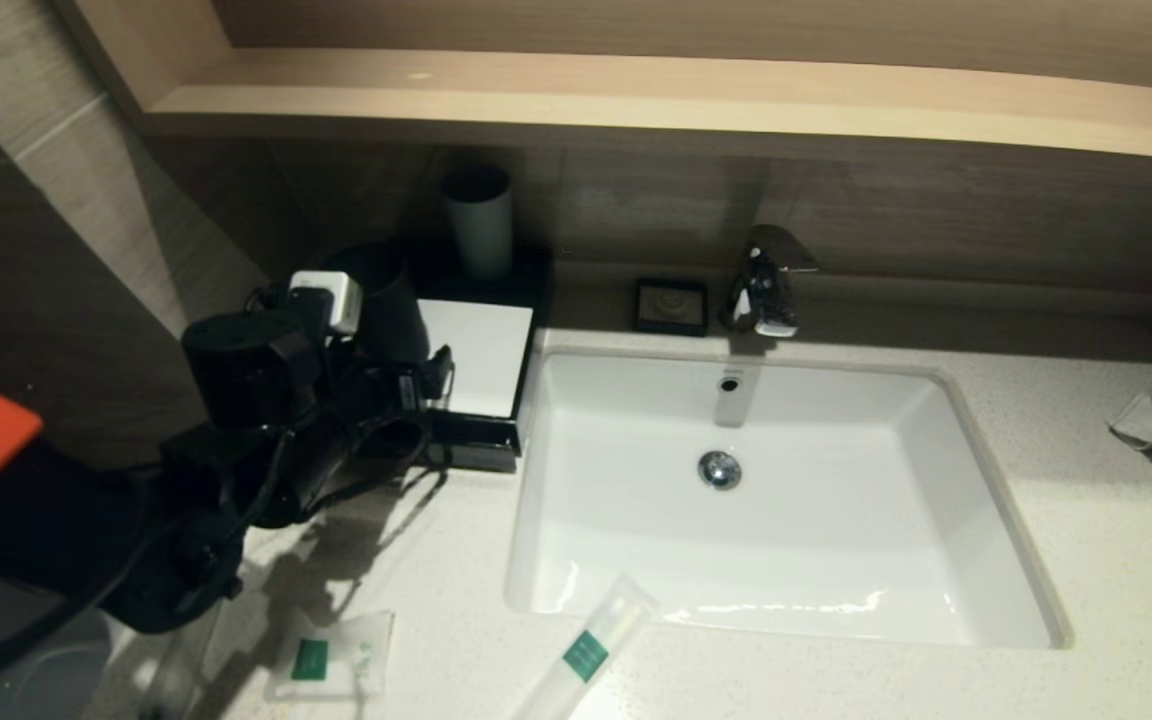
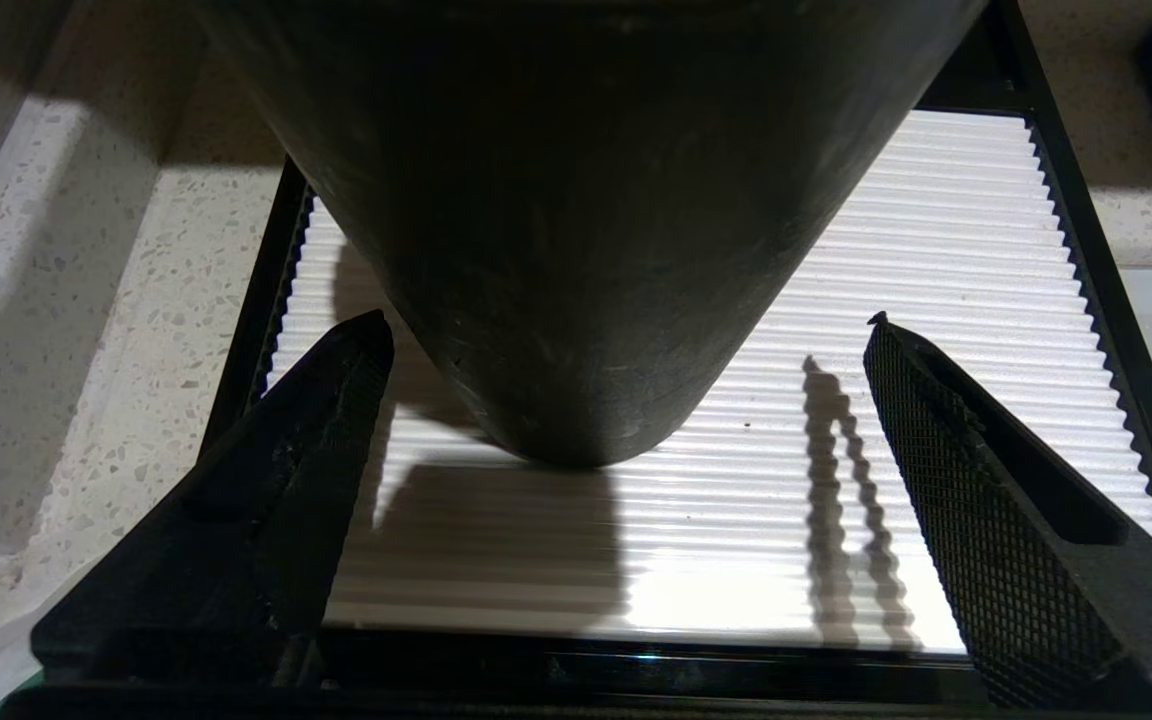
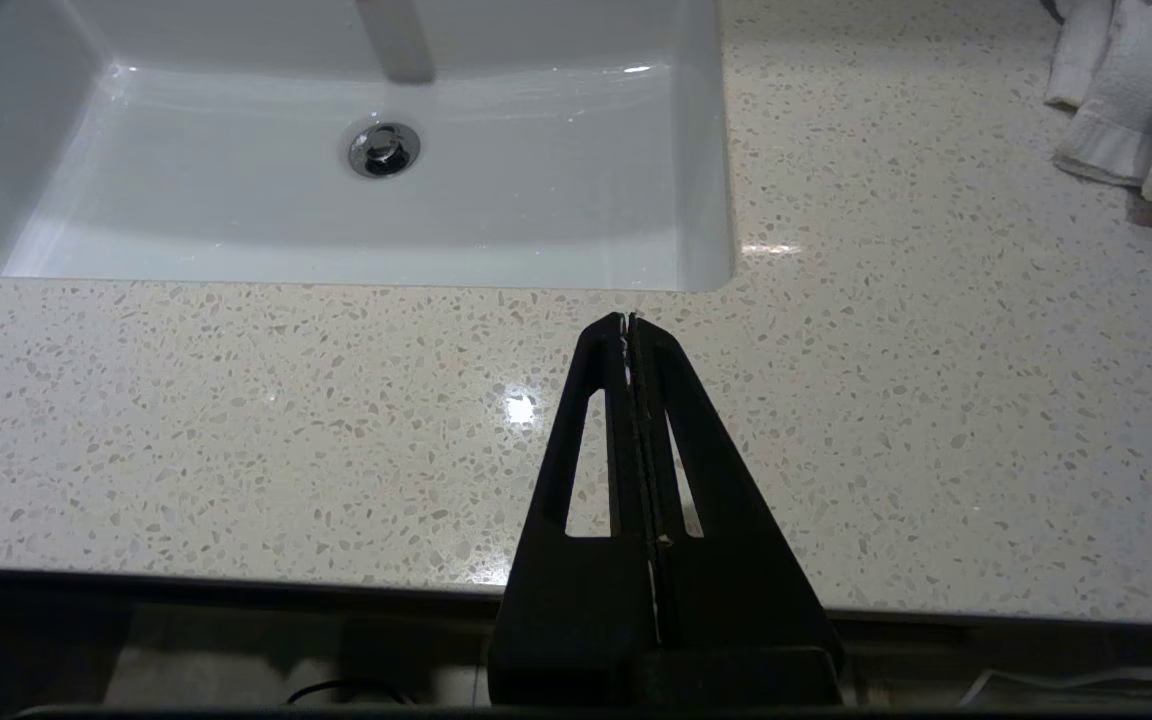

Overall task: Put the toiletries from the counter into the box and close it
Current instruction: Pick up the cup

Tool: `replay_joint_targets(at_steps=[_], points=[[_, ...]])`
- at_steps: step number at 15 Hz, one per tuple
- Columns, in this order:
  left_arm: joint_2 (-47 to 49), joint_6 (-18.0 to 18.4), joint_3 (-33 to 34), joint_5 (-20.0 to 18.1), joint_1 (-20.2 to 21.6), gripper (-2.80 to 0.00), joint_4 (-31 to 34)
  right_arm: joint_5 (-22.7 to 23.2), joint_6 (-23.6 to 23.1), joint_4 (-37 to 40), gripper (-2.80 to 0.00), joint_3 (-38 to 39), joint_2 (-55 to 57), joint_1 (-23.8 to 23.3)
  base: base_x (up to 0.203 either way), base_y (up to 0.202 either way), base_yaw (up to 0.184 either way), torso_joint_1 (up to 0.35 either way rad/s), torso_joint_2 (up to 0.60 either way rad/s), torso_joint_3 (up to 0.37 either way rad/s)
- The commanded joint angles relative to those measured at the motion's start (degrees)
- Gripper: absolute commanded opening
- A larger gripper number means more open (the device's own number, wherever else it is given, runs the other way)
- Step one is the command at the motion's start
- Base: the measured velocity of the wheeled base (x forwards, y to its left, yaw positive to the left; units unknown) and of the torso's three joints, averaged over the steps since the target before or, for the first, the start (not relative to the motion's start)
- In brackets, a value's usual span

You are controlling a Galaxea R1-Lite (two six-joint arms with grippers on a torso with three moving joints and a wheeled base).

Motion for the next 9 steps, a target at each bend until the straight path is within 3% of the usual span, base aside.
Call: replay_joint_targets(at_steps=[1, 9], points=[[0.6, 0.0, -0.2, 0.1, 0.1, 0.0, -0.7, 0.0, 0.0, 0.0, -2.8, 0.0, 0.0, 0.0, 0.0, 0.0, 0.0, 0.0, 0.0, 0.0], [2.0, 1.3, -0.7, 0.8, 0.1, 0.0, -3.5, 0.0, 0.0, 0.0, -2.8, 0.0, 0.1, 0.0, 0.0, 0.0, 0.0, 0.0, 0.0, 0.0]])
